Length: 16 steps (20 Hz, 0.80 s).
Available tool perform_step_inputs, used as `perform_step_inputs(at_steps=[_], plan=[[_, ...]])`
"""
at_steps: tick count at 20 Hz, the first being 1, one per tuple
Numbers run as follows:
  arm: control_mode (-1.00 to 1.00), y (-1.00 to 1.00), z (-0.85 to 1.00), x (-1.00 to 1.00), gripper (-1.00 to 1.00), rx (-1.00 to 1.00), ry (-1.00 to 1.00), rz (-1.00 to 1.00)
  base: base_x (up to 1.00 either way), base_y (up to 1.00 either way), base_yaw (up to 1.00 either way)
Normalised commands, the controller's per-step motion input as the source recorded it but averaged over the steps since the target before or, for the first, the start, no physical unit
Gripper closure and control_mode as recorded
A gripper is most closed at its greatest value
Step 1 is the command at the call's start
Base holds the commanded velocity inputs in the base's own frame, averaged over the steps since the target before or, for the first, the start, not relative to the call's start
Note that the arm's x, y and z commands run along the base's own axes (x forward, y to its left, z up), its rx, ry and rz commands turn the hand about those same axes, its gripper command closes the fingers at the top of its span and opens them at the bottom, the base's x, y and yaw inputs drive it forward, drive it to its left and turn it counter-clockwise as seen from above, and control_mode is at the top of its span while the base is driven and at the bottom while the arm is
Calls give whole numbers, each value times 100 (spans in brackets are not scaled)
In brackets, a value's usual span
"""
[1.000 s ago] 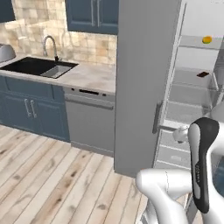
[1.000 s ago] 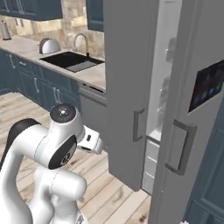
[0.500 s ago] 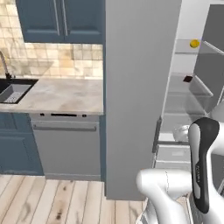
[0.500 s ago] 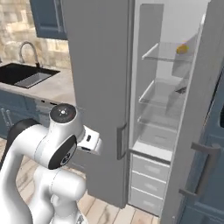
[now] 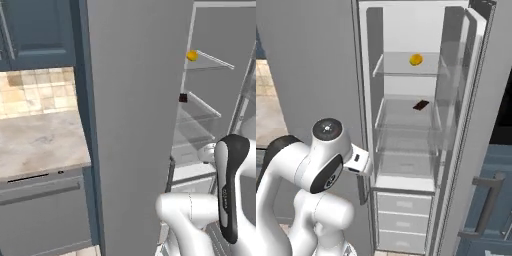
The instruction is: Pick up the orange and mango from the fridge and place one fruit on each plate on the dining counter.
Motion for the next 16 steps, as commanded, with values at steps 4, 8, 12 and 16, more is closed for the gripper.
perform_step_inputs(at_steps=[4, 8, 12, 16], plan=[[100, 0, 0, 0, -100, 0, 0, 0, 81, 9, -45], [100, 0, 0, 0, -100, 0, 0, 0, 72, -21, -18], [100, 0, 0, 0, -100, 0, 0, 0, 38, -61, 0], [100, 0, 0, 0, -100, 0, 0, 0, 35, -62, 0]])
